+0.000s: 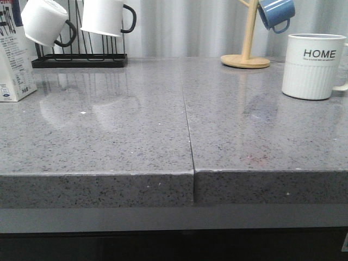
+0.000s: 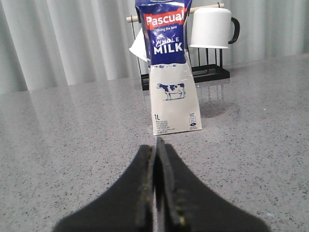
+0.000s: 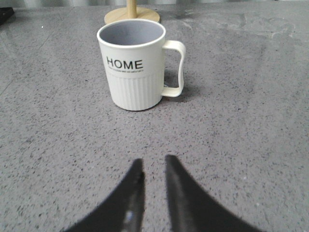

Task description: Place milk next to cup

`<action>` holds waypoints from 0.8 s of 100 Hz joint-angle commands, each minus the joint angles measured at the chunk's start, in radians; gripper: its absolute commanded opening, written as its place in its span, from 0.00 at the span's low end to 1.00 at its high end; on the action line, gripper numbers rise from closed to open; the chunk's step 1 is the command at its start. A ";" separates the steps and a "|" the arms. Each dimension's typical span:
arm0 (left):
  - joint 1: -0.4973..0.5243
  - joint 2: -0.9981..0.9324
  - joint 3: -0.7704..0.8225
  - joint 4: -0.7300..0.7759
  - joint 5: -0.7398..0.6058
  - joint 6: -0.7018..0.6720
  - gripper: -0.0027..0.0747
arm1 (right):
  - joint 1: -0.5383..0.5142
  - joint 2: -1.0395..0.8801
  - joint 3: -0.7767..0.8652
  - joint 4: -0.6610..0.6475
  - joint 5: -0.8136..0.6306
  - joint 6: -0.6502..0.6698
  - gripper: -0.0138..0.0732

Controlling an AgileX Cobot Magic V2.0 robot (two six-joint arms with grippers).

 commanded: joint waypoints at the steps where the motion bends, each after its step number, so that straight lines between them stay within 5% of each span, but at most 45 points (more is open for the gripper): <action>1: -0.007 -0.033 0.051 -0.007 -0.076 -0.008 0.01 | 0.002 0.043 -0.040 0.004 -0.136 -0.004 0.56; 10: -0.007 -0.033 0.051 -0.007 -0.076 -0.008 0.01 | 0.002 0.100 -0.040 0.004 -0.207 -0.005 0.64; 49: -0.007 -0.033 0.051 -0.007 -0.076 -0.008 0.01 | 0.000 0.445 -0.045 0.003 -0.552 -0.007 0.64; 80: -0.007 -0.033 0.051 -0.007 -0.076 -0.008 0.01 | -0.001 0.670 -0.171 0.003 -0.631 -0.015 0.64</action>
